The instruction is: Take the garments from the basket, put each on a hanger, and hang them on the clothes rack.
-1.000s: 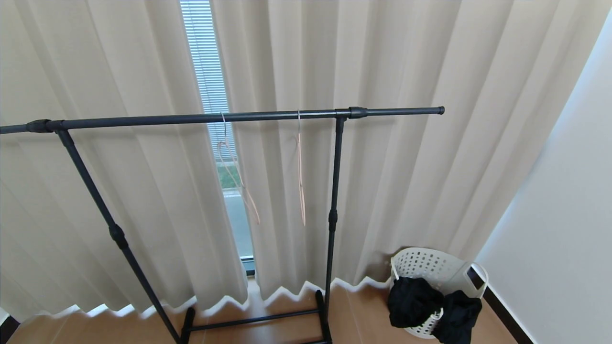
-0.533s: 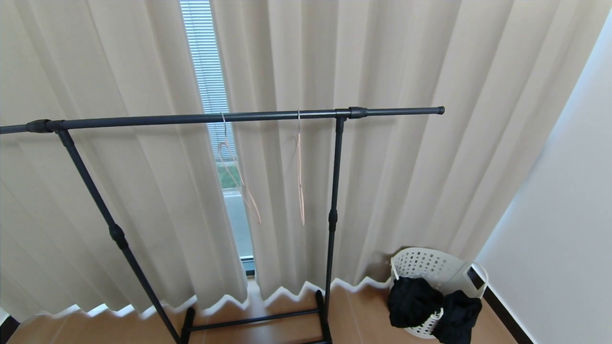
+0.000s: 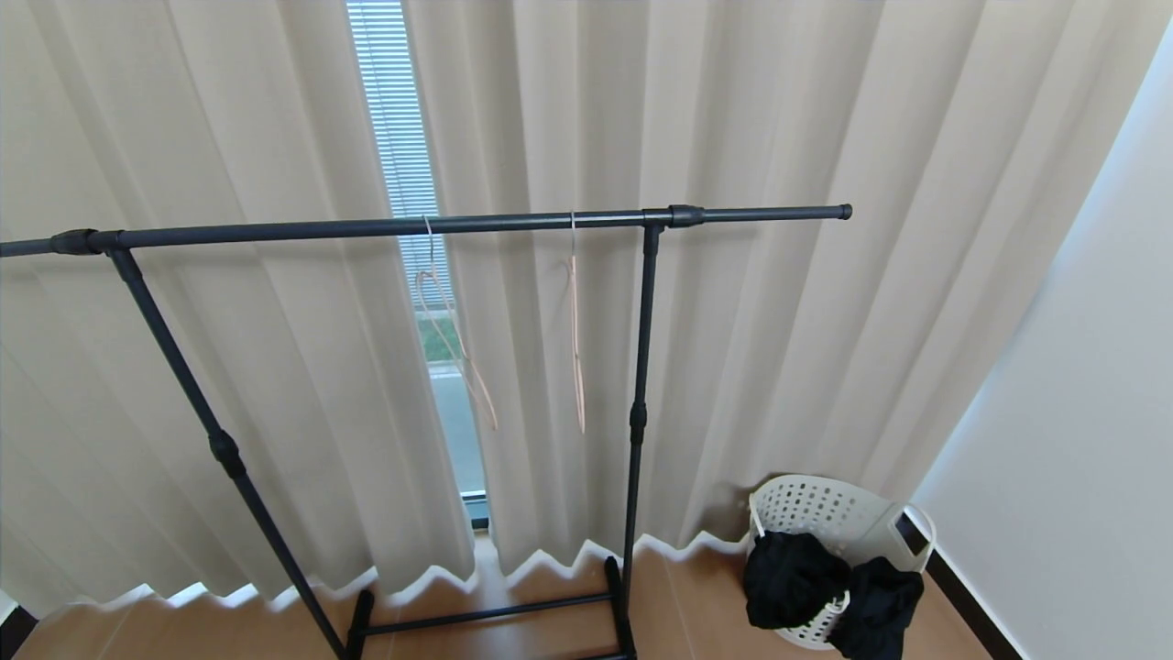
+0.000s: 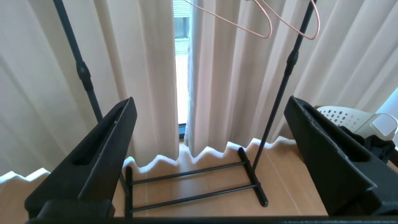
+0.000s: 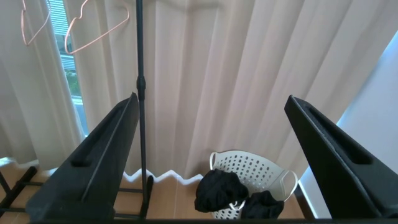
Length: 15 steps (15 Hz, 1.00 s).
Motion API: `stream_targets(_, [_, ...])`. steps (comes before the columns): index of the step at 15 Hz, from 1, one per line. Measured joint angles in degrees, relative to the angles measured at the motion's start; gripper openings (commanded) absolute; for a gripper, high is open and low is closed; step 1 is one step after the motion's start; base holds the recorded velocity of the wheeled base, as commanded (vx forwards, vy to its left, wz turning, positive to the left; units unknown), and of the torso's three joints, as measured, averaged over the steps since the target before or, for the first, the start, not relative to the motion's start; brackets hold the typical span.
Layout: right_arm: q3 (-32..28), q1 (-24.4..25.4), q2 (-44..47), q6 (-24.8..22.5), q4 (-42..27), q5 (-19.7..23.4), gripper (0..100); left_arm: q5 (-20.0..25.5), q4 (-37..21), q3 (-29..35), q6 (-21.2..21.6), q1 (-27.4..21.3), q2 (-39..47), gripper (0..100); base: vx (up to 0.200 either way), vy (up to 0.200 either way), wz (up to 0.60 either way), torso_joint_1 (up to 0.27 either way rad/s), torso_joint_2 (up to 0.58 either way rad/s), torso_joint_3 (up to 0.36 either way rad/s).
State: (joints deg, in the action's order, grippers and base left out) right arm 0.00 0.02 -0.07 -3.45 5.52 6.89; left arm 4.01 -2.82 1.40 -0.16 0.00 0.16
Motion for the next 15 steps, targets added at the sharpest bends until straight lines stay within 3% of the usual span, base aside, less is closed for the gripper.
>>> stream_targets(15, [0.0, -0.02, 0.0, 0.69, 0.0, -0.13, 100, 0.12, 0.02, 0.07, -0.28, 0.0, 0.0, 100, 0.0, 0.0, 0.0, 0.0, 0.0, 0.0])
